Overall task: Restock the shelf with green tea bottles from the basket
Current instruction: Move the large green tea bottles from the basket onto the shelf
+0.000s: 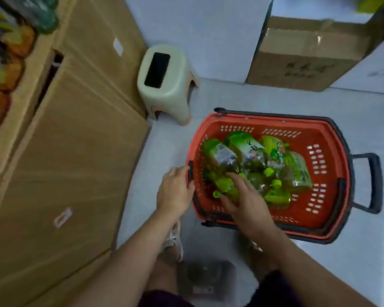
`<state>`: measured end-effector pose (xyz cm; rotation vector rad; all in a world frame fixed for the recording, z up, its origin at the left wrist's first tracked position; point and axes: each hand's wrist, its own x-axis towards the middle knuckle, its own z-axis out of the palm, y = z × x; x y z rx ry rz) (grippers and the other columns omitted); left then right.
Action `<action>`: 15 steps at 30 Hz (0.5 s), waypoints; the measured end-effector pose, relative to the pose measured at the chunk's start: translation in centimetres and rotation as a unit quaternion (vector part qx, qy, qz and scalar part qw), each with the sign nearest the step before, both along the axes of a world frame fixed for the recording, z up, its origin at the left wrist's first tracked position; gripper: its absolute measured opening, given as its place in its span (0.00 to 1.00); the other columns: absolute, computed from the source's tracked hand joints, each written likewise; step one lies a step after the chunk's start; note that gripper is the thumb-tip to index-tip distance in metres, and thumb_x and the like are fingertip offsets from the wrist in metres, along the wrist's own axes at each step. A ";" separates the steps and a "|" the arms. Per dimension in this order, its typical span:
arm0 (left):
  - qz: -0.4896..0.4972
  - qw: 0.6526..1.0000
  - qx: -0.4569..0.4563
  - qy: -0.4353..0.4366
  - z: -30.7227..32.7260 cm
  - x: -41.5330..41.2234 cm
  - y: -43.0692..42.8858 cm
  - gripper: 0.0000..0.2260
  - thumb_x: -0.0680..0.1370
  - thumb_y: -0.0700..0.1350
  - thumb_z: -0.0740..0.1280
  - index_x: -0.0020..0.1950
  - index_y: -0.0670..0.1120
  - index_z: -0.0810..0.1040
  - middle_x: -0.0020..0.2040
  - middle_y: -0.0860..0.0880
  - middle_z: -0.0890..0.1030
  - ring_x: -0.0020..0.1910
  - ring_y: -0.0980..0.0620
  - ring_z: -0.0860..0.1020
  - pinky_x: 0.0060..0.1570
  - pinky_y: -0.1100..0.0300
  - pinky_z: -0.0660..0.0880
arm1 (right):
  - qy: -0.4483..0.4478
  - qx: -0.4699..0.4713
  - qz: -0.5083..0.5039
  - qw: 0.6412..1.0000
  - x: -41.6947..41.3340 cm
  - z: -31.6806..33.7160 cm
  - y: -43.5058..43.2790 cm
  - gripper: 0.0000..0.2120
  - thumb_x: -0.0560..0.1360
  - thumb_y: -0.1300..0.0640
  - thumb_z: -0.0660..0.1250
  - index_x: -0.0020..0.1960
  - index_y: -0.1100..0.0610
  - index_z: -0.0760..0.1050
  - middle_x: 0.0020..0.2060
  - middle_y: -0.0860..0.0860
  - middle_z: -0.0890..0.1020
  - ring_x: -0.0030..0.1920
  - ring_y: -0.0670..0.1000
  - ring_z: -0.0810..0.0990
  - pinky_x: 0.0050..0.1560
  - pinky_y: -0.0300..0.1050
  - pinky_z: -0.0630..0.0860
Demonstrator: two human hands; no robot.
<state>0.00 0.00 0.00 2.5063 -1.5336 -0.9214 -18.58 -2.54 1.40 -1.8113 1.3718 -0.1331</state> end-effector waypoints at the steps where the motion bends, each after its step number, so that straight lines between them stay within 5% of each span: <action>1: -0.004 1.000 0.000 0.002 -3.0 0.8 -0.1 0.22 0.77 0.49 0.65 0.70 0.45 0.68 0.61 0.41 0.75 0.60 0.40 0.74 0.58 0.47 0.72 | -0.012 -0.015 -0.004 1.000 1.6 -2.4 0.6 0.27 0.75 0.50 0.67 0.71 0.53 0.65 0.66 0.51 0.73 0.64 0.52 0.73 0.59 0.43 0.70; 5: 0.045 0.996 0.009 0.077 -11.3 3.6 -0.6 0.28 0.77 0.57 0.63 0.73 0.47 0.62 0.57 0.46 0.78 0.54 0.45 0.78 0.52 0.53 0.74 | -0.019 -0.025 0.048 0.998 6.7 -11.2 3.2 0.33 0.73 0.46 0.67 0.74 0.55 0.60 0.69 0.52 0.70 0.65 0.53 0.71 0.61 0.43 0.68; 9: 0.067 0.983 -0.031 0.170 -16.1 5.0 -0.8 0.13 0.77 0.57 0.63 0.48 0.49 0.79 0.40 0.49 0.81 0.41 0.47 0.81 0.44 0.52 0.78 | -0.001 -0.046 0.090 0.995 8.7 -16.9 5.0 0.39 0.74 0.48 0.65 0.76 0.59 0.50 0.68 0.57 0.70 0.61 0.58 0.75 0.54 0.44 0.69; 11: 0.076 0.972 -0.039 0.219 -17.0 5.2 -1.0 0.12 0.78 0.57 0.62 0.43 0.49 0.75 0.37 0.47 0.81 0.36 0.45 0.81 0.42 0.47 0.79 | 0.023 -0.090 0.083 0.992 9.4 -18.1 5.4 0.35 0.76 0.51 0.63 0.76 0.61 0.50 0.61 0.58 0.76 0.55 0.58 0.78 0.46 0.42 0.68; 15: 0.019 0.971 -0.037 0.234 -17.1 5.4 -1.2 0.12 0.80 0.52 0.59 0.48 0.44 0.73 0.35 0.42 0.82 0.31 0.46 0.80 0.37 0.54 0.78 | 0.073 -0.200 0.084 0.974 10.1 -19.5 6.3 0.30 0.73 0.54 0.64 0.71 0.64 0.62 0.44 0.58 0.83 0.38 0.61 0.82 0.33 0.45 0.66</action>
